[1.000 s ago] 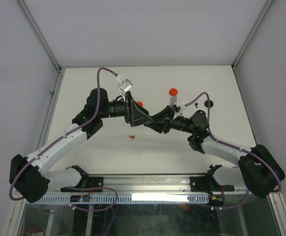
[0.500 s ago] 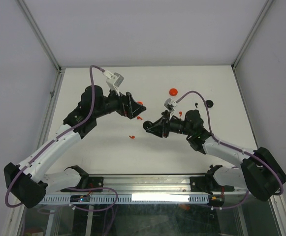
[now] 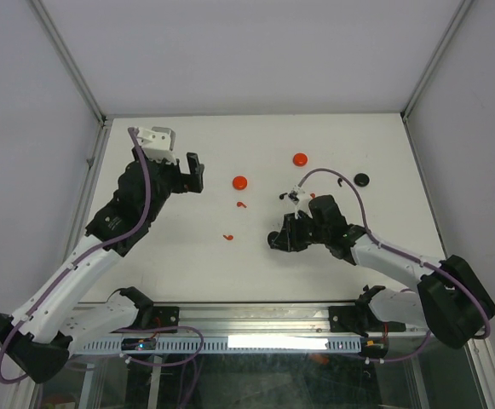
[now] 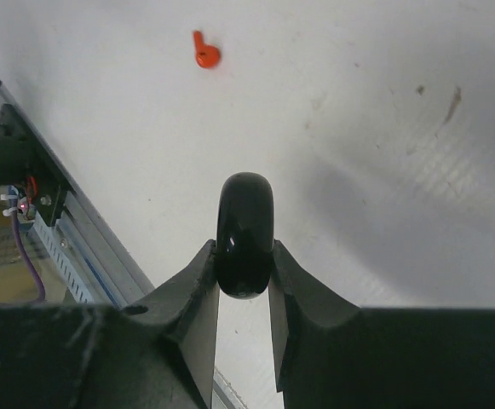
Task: Insert the wireless bluetooth earbuds into the charging case
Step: Place the charging case at the center of the board.
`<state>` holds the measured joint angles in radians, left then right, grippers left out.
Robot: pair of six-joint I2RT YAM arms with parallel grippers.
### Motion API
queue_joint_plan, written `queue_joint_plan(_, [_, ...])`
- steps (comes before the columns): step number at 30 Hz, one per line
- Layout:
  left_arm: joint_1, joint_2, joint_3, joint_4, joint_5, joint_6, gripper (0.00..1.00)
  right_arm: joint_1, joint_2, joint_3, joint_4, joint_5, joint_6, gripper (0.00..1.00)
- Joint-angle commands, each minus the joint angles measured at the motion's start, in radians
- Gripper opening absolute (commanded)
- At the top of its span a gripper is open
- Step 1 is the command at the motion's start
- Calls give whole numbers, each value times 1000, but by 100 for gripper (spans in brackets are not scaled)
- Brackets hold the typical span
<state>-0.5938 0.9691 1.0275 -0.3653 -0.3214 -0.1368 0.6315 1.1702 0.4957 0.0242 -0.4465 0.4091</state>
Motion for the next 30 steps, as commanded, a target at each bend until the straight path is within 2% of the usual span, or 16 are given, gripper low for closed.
queue_joint_plan(1, [8, -82, -46, 66, -171, 90, 99, -6, 53, 54, -88, 44, 47, 2])
queue_joint_plan(6, [10, -76, -57, 66, -150, 98, 99, -6, 133, 60, -86, 53, 57, 3])
queue_joint_plan(10, [19, -75, -69, 73, -205, 50, 99, -12, 175, 63, -77, 71, 71, 7])
queue_joint_plan(14, [40, -80, -82, 95, -164, 24, 99, -20, 198, 71, -118, 104, 79, 24])
queue_joint_plan(16, [54, -72, -84, 101, -135, 7, 99, -21, 189, 75, -154, 128, 79, 39])
queue_joint_plan(20, [85, -42, -83, 102, -86, -28, 99, -21, 124, 82, -229, 174, 81, 57])
queue_joint_plan(26, [130, -24, -82, 87, -90, -65, 99, -22, 38, 138, -396, 288, 81, 76])
queue_joint_plan(30, [145, -38, -85, 77, -122, -75, 99, -22, 5, 215, -445, 369, 21, 98])
